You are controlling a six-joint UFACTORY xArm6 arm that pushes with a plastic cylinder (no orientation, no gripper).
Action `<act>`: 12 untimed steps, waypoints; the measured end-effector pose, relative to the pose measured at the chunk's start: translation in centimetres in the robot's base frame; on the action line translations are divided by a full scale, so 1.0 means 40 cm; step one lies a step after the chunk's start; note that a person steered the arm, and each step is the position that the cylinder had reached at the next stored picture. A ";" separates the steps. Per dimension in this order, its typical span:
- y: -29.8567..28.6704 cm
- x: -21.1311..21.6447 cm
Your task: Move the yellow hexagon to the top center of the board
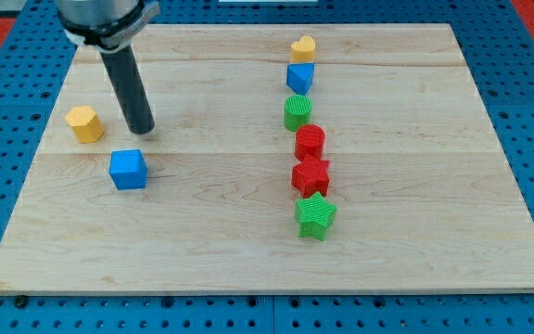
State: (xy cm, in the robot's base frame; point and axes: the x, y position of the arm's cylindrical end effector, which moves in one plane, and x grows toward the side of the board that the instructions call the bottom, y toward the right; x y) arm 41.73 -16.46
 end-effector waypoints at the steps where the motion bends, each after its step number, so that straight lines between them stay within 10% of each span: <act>1: -0.075 0.116; 6: -0.187 -0.080; 12: 0.214 -0.308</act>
State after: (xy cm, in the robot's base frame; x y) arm 29.40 -7.92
